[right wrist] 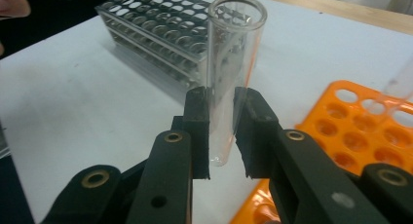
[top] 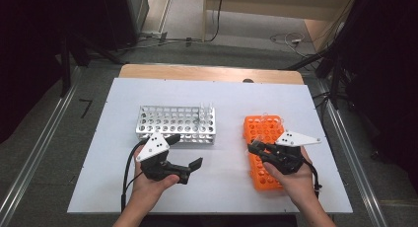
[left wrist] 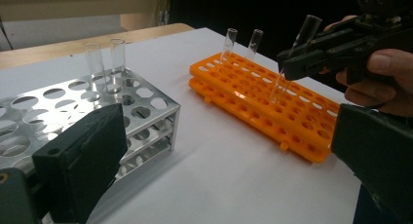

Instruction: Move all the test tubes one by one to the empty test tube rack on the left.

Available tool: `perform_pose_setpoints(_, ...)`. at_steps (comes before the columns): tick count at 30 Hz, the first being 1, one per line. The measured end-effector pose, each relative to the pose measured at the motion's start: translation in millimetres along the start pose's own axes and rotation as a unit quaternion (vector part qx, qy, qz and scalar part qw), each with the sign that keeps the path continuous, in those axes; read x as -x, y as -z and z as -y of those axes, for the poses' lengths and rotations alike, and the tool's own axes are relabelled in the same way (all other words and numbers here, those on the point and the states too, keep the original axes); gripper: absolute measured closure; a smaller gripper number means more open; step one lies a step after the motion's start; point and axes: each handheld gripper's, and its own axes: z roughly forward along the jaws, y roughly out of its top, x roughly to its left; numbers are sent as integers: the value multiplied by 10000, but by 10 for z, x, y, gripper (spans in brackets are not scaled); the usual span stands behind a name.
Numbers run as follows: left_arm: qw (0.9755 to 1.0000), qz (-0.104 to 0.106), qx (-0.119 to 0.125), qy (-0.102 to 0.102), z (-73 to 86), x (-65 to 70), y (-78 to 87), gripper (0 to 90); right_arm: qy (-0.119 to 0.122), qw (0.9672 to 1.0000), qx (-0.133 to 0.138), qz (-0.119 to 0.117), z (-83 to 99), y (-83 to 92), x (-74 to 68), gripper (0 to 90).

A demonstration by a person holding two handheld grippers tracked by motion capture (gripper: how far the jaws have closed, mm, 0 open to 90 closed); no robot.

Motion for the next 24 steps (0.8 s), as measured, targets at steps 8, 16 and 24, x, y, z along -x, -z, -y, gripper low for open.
perform_pose_setpoints(8, 9998, 171, 34, -12, -24, 70, -45, 10, 120, 9995, -39, -272, -22, -57, -179, 736)
perform_pose_setpoints(16, 9994, 347, 24, -7, -44, 149, -95, 40, 295, 9983, -118, -487, -31, -124, -352, 736)
perform_pose_setpoints(24, 9991, 415, -51, -93, -65, 266, -168, 130, 483, 9961, -219, -711, -29, -198, -542, 736)
